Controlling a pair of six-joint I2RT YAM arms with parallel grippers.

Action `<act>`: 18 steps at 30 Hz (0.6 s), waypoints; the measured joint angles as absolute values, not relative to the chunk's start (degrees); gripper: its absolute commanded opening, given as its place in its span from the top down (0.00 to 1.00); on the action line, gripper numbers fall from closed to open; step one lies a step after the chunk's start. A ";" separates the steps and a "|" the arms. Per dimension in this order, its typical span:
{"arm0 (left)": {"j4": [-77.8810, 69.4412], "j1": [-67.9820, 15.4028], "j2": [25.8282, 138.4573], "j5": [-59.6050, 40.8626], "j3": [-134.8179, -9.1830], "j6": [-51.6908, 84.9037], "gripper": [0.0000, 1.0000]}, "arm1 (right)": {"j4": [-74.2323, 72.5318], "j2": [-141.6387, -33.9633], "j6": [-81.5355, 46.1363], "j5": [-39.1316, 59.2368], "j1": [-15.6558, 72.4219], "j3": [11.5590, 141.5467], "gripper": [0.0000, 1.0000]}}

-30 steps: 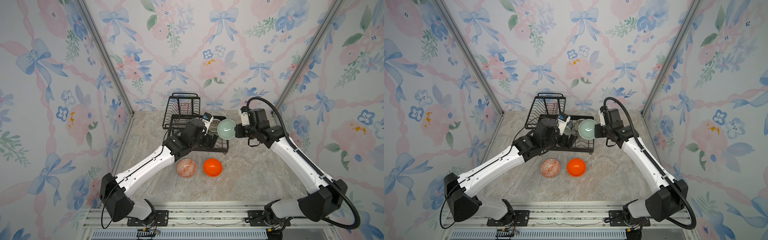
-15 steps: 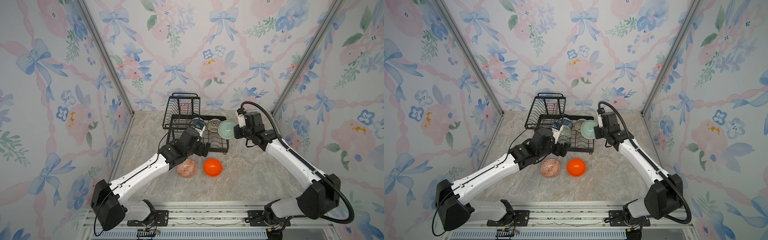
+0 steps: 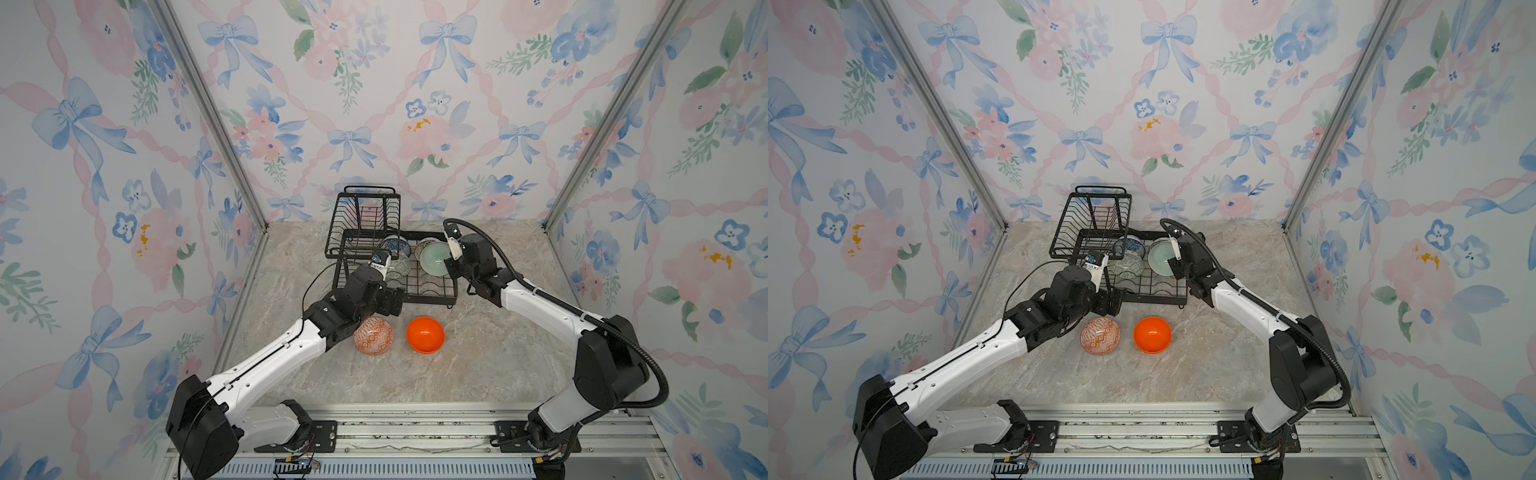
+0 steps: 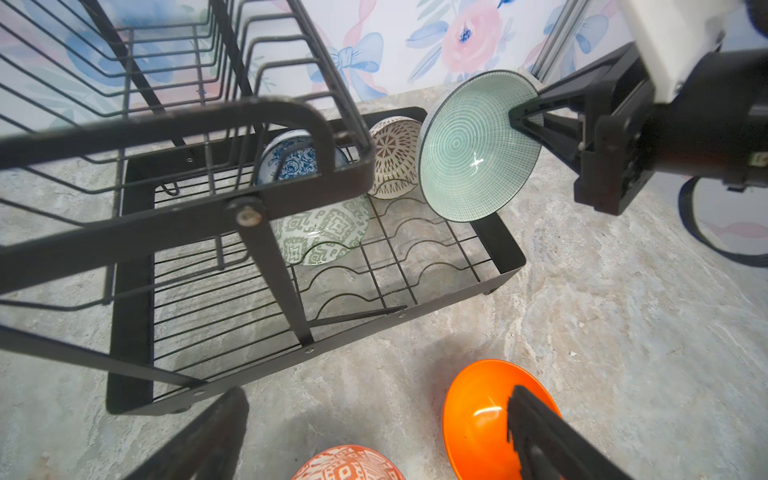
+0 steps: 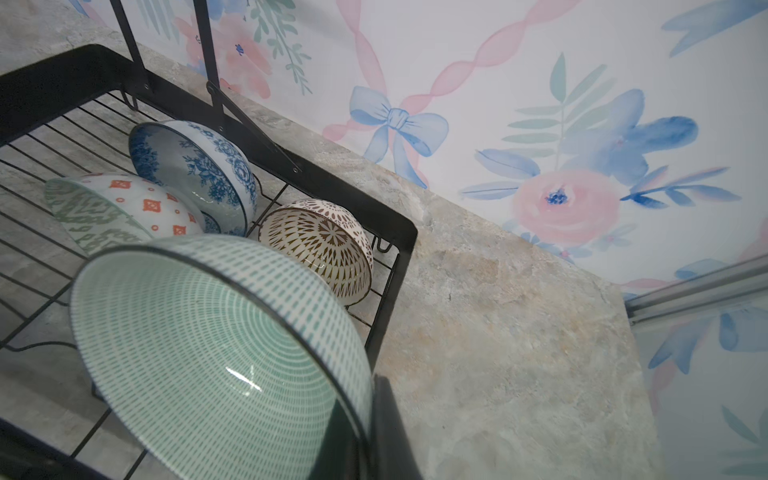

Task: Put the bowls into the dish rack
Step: 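Open the left gripper and withdraw while the right gripper holds the bowl, then lower the mint-green bowl upright into the rack slots with the right gripper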

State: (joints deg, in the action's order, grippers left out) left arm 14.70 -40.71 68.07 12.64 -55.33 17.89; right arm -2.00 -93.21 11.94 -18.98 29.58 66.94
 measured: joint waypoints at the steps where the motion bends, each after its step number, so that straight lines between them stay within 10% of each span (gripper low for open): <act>1: 14.59 -40.36 67.53 12.62 -54.68 18.20 0.02 | -3.75 -93.95 12.99 -20.25 29.98 66.57 1.00; 18: 11.90 -38.17 66.54 8.47 -49.45 20.27 0.02 | -31.64 -108.01 34.20 -31.31 30.61 63.26 1.00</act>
